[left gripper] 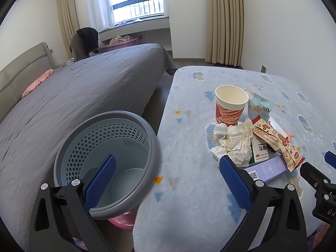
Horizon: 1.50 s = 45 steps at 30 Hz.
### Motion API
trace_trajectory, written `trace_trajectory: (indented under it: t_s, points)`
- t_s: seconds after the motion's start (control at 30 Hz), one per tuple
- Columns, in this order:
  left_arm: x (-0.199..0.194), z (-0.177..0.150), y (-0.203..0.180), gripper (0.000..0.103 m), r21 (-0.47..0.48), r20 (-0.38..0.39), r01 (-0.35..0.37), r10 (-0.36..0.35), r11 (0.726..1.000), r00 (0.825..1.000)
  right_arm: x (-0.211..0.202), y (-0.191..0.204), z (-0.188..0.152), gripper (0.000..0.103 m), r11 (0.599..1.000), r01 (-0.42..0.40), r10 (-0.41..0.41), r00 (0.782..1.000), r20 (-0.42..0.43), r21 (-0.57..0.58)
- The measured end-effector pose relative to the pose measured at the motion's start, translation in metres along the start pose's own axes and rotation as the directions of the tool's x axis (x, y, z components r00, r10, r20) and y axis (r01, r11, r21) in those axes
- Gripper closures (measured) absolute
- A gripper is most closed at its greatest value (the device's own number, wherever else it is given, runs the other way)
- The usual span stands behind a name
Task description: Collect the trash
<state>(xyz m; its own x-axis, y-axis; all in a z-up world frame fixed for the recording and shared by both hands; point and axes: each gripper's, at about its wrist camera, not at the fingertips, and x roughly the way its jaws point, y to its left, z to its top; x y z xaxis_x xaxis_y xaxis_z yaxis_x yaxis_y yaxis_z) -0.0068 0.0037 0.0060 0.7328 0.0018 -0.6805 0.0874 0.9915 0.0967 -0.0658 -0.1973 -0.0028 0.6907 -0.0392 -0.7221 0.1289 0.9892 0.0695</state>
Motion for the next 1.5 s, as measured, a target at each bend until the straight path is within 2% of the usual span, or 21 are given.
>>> trace_trajectory:
  t_s: [0.87,1.27,1.5]
  points:
    - [0.0,-0.001,0.0,0.006,0.0,0.001,0.001,-0.001,1.0,1.0,0.001,0.0,0.0,0.008,1.0,0.0,0.0,1.0,0.0,-0.001]
    - [0.001,0.0,0.003,0.006,-0.005,-0.007,0.011,-0.011,1.0,1.0,0.009,-0.015,-0.002,0.008,0.999,-0.012,0.014,0.999,-0.039,0.046]
    - [0.007,-0.001,0.003,0.006,-0.01,-0.023,0.014,-0.015,1.0,1.0,0.015,-0.009,0.012,0.009,0.999,-0.014,0.011,0.998,-0.054,-0.042]
